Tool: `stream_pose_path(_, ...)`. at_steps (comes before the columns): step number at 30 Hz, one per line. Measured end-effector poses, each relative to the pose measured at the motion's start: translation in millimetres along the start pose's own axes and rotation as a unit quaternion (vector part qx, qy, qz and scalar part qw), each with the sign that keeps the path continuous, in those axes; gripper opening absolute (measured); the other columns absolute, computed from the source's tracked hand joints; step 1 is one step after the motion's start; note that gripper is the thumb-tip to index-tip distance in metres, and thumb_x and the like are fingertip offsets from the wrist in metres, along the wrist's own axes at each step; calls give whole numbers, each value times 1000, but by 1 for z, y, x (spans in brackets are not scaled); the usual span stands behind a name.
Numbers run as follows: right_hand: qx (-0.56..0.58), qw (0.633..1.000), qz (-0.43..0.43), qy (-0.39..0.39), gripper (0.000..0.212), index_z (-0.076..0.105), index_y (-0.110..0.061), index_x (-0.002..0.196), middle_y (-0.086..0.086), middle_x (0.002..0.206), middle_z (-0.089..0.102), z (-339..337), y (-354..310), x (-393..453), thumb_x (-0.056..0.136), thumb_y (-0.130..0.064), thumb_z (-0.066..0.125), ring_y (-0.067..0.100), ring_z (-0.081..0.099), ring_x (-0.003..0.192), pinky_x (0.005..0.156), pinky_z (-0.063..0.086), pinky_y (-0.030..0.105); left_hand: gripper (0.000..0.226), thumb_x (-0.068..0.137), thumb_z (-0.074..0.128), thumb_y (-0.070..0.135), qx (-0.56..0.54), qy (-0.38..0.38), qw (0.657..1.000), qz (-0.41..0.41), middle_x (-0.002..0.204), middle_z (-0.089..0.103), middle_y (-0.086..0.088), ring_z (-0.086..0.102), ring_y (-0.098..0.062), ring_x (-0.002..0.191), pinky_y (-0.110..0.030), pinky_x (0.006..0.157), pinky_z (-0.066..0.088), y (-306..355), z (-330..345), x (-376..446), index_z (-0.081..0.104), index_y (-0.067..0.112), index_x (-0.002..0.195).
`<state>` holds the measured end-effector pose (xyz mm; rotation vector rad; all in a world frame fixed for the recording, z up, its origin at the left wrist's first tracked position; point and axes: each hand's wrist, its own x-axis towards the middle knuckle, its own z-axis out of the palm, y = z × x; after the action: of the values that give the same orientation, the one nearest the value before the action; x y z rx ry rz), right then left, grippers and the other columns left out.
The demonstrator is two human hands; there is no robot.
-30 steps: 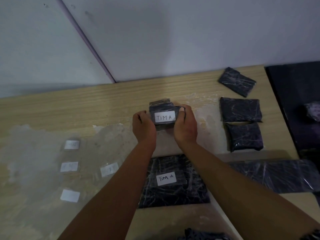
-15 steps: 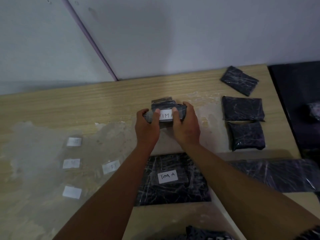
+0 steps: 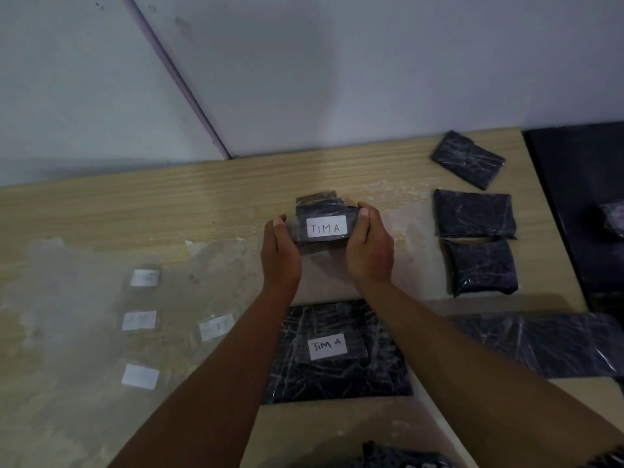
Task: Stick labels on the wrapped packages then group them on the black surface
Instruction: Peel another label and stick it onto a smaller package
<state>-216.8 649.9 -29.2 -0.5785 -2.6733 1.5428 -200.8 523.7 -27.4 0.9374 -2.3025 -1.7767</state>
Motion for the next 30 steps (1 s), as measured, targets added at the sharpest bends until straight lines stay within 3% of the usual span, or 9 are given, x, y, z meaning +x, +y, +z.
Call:
stream_pose_path(3, 11, 998, 14, -59, 54, 40, -36, 144, -4, 134, 59, -2, 4, -1, 95, -59, 49, 17, 55, 121, 90, 41, 28, 34, 102, 43, 40, 40, -26, 999, 11, 109, 62, 2, 60, -2, 93, -10, 73, 47, -4, -5, -1, 54, 19, 127)
stream_pose_path(5, -2, 997, 7, -80, 75, 29, -37, 149, -5, 141, 53, -5, 9, -3, 86, -65, 59, 14, 52, 125, 95, 42, 28, 45, 96, 54, 44, 88, -41, 994, 44, 109, 60, 7, 58, 3, 88, -3, 67, 44, -6, -9, -3, 49, 20, 134)
stream_pose_path(7, -16, 996, -10, -82, 77, 28, -37, 151, -4, 142, 52, -7, 11, -4, 86, -64, 60, 14, 50, 127, 94, 39, 25, 48, 96, 55, 44, 110, -52, 990, 69, 110, 62, 4, 61, -5, 91, -4, 67, 45, -9, -11, -1, 47, 18, 135)
stream_pose_path(11, -24, 997, -38, -57, 61, 34, -34, 149, -6, 141, 53, -5, 12, -3, 95, -54, 53, 15, 49, 128, 93, 35, 25, 40, 102, 43, 37, 134, -50, 985, 99, 108, 66, -8, 65, -21, 89, -13, 62, 43, -13, -11, 3, 47, 13, 134)
stream_pose_path(13, -29, 998, -49, -42, 53, 36, -32, 149, -4, 143, 53, -3, 11, -2, 99, -48, 49, 18, 49, 129, 93, 35, 25, 38, 104, 38, 34, 139, -43, 983, 109, 109, 67, -9, 64, -21, 92, -21, 68, 44, -12, -10, 4, 48, 11, 133)
stream_pose_path(17, -36, 997, -58, -25, 48, 40, -31, 149, 0, 141, 56, -1, 14, 0, 103, -45, 42, 20, 52, 126, 91, 36, 24, 34, 106, 33, 28, 141, -29, 980, 135, 110, 65, -7, 61, -17, 93, -22, 74, 42, -13, -9, 2, 50, 11, 131)
stream_pose_path(24, -28, 998, -54, -3, 43, 45, -28, 148, 0, 141, 57, -2, 12, 4, 106, -38, 38, 22, 53, 128, 97, 41, 29, 38, 105, 31, 34, 135, -18, 974, 183, 96, 67, -6, 63, -21, 77, -22, 58, 40, -20, -11, 5, 41, 22, 139)
stream_pose_path(27, -36, 997, -65, -34, 54, 34, -31, 153, 3, 138, 58, -5, 16, 5, 102, -50, 40, 23, 53, 126, 96, 41, 32, 38, 105, 36, 35, 138, -42, 968, 204, 115, 66, -3, 65, -19, 97, -27, 74, 52, -20, -16, 9, 40, 25, 142)
stream_pose_path(30, -42, 991, -99, -79, 86, 15, -37, 156, 0, 137, 57, -12, 19, 4, 86, -70, 53, 18, 54, 123, 95, 47, 34, 45, 99, 44, 43, 158, -82, 950, 258, 140, 49, -9, 50, -21, 127, -33, 102, 46, -25, -22, 9, 44, 24, 140)
